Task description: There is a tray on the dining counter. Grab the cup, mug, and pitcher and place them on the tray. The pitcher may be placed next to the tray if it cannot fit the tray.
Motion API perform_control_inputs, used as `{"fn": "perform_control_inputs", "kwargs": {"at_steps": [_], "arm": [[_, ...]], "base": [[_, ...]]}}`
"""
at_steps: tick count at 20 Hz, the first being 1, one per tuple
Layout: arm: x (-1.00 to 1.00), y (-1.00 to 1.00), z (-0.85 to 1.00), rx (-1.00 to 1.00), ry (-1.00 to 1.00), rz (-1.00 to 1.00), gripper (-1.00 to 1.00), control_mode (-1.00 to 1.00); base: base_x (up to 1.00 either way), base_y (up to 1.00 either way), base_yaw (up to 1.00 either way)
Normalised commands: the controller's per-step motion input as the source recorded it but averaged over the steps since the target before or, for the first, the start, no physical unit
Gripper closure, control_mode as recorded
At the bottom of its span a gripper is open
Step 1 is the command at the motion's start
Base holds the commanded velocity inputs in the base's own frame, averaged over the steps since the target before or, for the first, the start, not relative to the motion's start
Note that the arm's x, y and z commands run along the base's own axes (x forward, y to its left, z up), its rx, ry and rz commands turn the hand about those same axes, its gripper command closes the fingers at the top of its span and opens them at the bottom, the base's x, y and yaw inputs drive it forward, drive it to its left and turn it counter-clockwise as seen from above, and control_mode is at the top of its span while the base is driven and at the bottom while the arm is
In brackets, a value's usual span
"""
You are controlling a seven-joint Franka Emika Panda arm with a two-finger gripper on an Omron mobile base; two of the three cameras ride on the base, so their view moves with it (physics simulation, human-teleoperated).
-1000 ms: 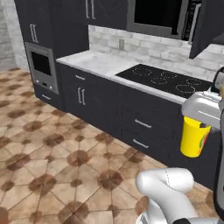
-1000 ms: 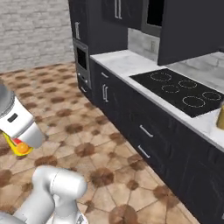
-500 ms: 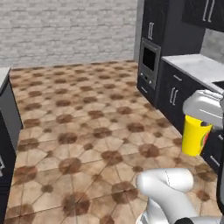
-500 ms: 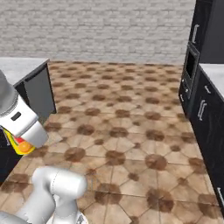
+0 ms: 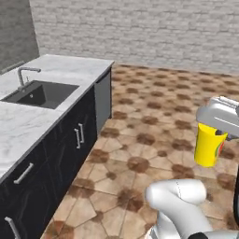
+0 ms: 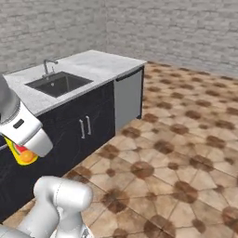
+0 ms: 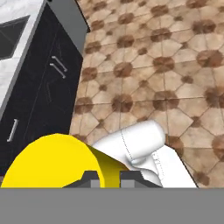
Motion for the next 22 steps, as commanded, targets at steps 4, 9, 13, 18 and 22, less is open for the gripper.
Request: {"fn": "perform_control_inputs", "kwargs": {"at_steps": [4,9,13,18,22], "arm": [[0.00,0.00,0.00,0.00,0.00,0.00,1.00,1.00],[0.00,0.00,0.00,0.00,0.00,0.00,1.00,1.00],[0.00,0.00,0.00,0.00,0.00,0.00,1.00,1.00],[0.00,0.00,0.00,0.00,0.00,0.00,1.00,1.00],[0.00,0.00,0.00,0.00,0.00,0.00,1.00,1.00]], "base": [[0.29,-0.40,0.62],[0.26,-0.41,0.57],[0.31,-0.37,0.52],[0.18,0.09,0.39],[0.00,1.00,0.12]]}}
